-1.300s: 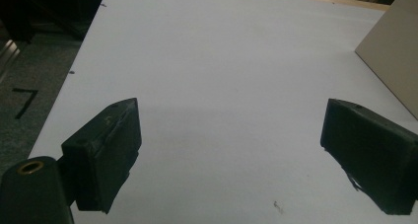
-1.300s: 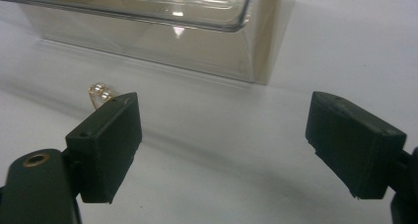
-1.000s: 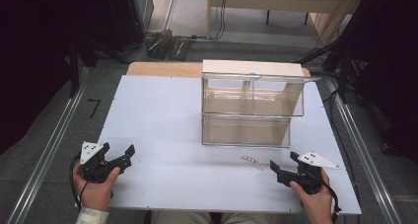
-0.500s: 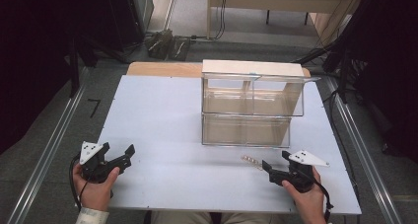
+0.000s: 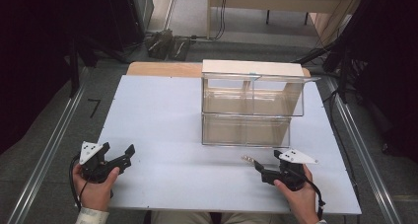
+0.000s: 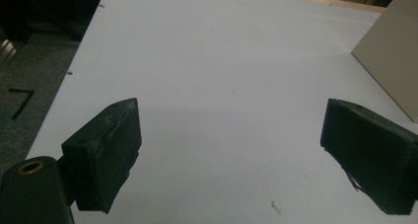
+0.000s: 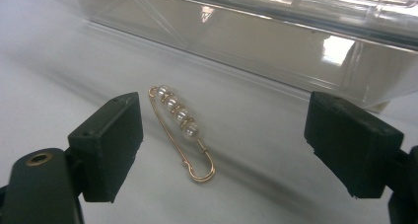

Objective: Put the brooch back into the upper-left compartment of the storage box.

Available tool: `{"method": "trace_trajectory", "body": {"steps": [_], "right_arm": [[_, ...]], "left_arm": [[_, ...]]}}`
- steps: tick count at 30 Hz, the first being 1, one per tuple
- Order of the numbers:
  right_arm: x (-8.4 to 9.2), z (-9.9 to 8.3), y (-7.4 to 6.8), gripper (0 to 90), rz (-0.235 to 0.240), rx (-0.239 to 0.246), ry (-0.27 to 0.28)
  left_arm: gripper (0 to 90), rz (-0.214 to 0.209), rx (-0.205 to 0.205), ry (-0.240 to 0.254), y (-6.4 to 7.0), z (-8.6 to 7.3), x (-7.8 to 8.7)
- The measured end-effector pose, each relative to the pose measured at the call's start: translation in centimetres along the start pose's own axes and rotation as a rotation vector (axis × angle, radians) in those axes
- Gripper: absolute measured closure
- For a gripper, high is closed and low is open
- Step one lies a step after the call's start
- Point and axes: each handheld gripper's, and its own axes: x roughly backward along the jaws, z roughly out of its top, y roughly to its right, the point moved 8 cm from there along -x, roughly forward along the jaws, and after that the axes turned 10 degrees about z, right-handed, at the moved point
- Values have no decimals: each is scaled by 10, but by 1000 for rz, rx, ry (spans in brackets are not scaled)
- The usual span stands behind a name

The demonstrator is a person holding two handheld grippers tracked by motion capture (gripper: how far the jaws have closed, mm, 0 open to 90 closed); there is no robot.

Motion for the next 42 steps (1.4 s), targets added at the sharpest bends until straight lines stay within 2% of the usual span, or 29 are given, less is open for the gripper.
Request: {"method": "trace_trajectory", "body": {"steps": [8, 21, 29, 34, 37, 39, 40, 41, 42], "right_arm": [[-10, -1, -4, 170, -1, 16, -31], [-22, -6, -6, 226, -33, 46, -131], [-24, -6, -8, 245, -59, 74, -146], [-24, -6, -12, 364, -39, 115, -143], [-23, -7, -16, 481, -9, 127, -138], [-23, -7, -16, 509, -6, 125, -137], [-23, -7, -16, 605, 2, 122, -133], [-23, -7, -16, 605, 2, 122, -133], [-22, -6, -15, 688, 5, 115, -128]], "left_arm": [[92, -3, 1, 0, 0, 0, 0], [93, -9, 1, -3, 1, 0, 0], [93, -12, 0, -6, 1, -1, -1], [93, -14, 0, -6, 2, -1, -1], [93, -13, 0, -8, 2, -1, -1], [93, -15, 0, -7, 2, -1, -1], [93, -16, 1, -7, 2, -1, -1], [93, -15, 1, -7, 2, -1, -1], [93, -16, 1, -8, 2, -1, -1]]}}
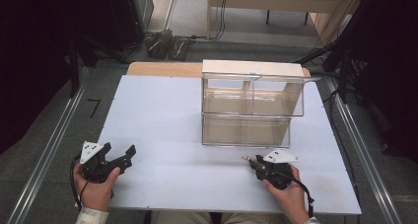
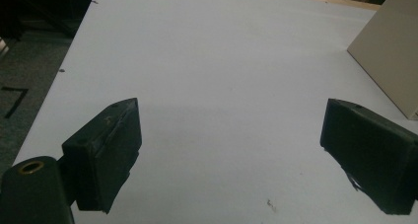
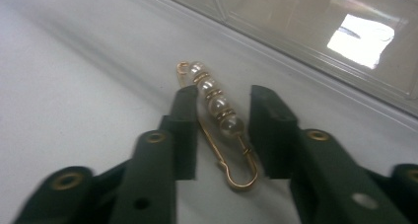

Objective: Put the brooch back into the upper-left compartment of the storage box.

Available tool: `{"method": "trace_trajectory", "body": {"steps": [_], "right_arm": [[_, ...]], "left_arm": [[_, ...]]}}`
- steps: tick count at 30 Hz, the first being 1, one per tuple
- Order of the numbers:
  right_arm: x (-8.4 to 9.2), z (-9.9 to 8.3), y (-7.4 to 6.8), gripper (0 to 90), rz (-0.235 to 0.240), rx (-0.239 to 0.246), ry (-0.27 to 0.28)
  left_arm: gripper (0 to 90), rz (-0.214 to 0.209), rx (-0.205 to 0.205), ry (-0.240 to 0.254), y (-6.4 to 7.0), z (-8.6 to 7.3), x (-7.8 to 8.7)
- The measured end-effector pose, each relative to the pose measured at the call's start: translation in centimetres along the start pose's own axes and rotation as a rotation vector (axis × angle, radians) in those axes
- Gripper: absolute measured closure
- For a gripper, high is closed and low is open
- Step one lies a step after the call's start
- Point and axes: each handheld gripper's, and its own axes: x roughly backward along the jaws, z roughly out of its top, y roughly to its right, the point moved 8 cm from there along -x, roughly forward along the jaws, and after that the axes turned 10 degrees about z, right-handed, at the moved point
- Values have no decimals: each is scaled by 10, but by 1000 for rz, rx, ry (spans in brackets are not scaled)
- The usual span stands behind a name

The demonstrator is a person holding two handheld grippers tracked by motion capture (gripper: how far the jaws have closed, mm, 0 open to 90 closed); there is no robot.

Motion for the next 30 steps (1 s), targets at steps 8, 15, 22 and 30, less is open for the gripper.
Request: {"method": "trace_trajectory", "body": {"steps": [8, 15, 22, 30], "right_arm": [[0, 0, -2, 772, 24, 12, 0], [7, 2, -3, 774, 47, 7, 24], [14, 4, -9, 775, 69, 5, 47], [25, 8, -13, 777, 84, 3, 83]], "left_arm": [[93, -2, 0, 1, 0, 0, 0], [93, -4, 3, 0, -1, 0, 0], [94, -5, 3, 2, 0, 1, 1], [93, -6, 4, 2, 0, 1, 1]]}}
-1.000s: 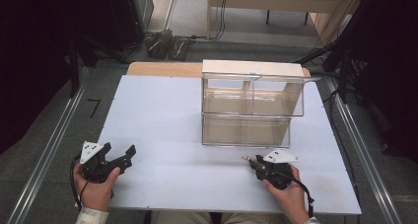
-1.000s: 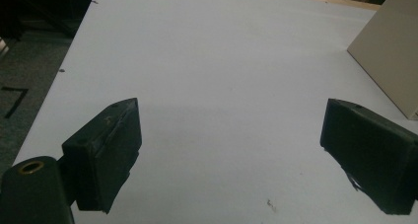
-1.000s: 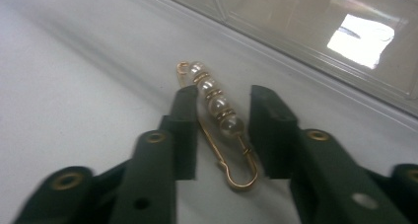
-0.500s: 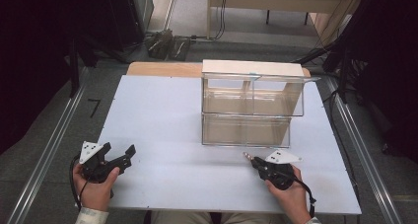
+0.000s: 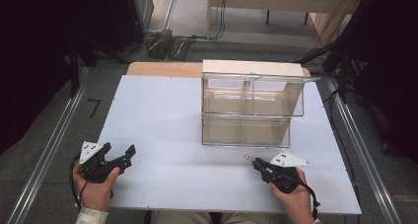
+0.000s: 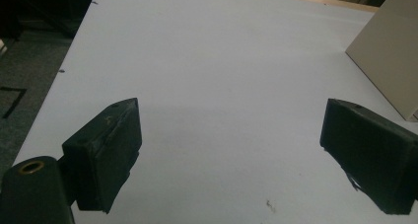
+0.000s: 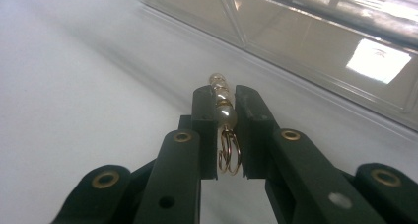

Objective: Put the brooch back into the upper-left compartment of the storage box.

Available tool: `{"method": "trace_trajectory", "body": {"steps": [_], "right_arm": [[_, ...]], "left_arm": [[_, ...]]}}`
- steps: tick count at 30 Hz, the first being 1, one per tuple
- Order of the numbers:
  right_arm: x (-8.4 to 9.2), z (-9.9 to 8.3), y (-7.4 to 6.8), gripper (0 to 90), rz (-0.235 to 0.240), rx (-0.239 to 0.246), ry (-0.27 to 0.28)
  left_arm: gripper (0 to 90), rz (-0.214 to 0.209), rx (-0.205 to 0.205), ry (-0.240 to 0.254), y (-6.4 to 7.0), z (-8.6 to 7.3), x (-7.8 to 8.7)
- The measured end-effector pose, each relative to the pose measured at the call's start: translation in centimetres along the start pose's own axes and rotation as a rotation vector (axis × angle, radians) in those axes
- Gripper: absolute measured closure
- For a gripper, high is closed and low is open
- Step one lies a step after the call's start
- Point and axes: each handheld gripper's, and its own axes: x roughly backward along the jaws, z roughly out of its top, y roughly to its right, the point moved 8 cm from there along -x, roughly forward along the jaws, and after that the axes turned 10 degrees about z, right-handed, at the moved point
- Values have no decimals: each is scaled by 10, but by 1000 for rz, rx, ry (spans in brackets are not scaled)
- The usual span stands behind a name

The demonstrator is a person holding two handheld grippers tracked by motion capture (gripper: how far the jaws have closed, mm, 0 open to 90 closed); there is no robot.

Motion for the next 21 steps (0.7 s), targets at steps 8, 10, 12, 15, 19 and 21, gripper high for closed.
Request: {"method": "trace_trajectory", "body": {"steps": [8, 10, 12, 15, 19, 21], "right_arm": [[8, 4, -7, 778, 21, 10, 18], [10, 5, -10, 778, 31, 13, 26], [13, 7, -12, 778, 40, 13, 36], [19, 10, -19, 778, 43, 31, 53], [24, 13, -23, 779, 45, 42, 68], [26, 15, -25, 779, 47, 46, 75]], "left_arm": [[94, -1, 1, 0, 0, 0, 0], [94, -1, 1, 1, 0, 0, 0], [94, -1, 1, 0, 0, 0, 0], [94, -1, 1, 0, 0, 0, 0], [94, -3, 2, 1, 1, 0, 0], [94, -1, 0, -1, 1, 0, 0]]}}
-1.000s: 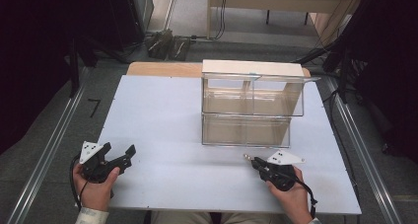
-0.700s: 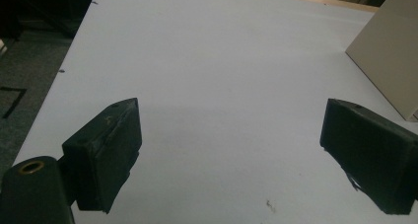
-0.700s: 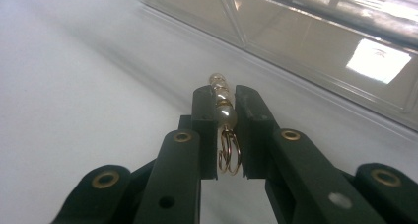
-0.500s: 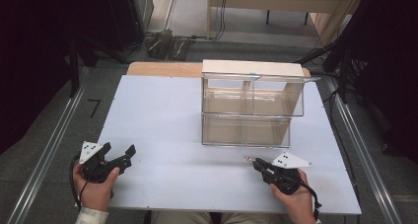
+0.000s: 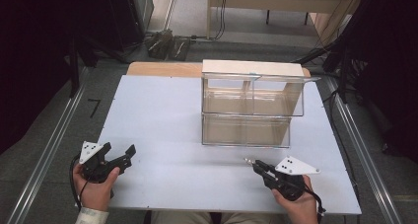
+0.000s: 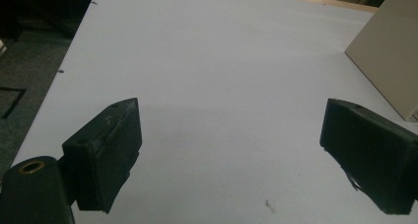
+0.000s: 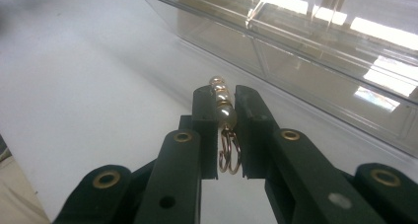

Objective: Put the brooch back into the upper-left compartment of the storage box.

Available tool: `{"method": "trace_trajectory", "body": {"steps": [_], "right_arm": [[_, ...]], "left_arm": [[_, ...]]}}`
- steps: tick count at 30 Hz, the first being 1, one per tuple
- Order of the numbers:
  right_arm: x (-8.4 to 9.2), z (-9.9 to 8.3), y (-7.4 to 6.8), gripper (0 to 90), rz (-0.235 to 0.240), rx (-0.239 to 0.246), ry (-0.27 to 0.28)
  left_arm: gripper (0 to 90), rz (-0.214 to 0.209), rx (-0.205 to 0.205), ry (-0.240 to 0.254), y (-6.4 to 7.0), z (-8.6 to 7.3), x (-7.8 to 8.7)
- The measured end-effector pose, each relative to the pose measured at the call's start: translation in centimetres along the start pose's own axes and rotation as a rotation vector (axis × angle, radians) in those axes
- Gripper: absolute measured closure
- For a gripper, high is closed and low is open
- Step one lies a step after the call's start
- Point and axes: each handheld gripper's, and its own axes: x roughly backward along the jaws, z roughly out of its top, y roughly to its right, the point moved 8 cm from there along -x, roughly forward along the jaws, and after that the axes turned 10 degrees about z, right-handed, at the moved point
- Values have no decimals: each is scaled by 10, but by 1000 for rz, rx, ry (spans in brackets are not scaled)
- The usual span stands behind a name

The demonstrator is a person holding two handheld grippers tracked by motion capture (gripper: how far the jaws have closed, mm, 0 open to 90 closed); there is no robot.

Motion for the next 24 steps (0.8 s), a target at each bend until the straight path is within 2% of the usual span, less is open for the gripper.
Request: {"method": "trace_trajectory", "body": {"steps": [24], "right_arm": [[16, 16, -1, 779, -2, 15, 62]], "left_arm": [[94, 1, -1, -2, 0, 0, 0]]}}
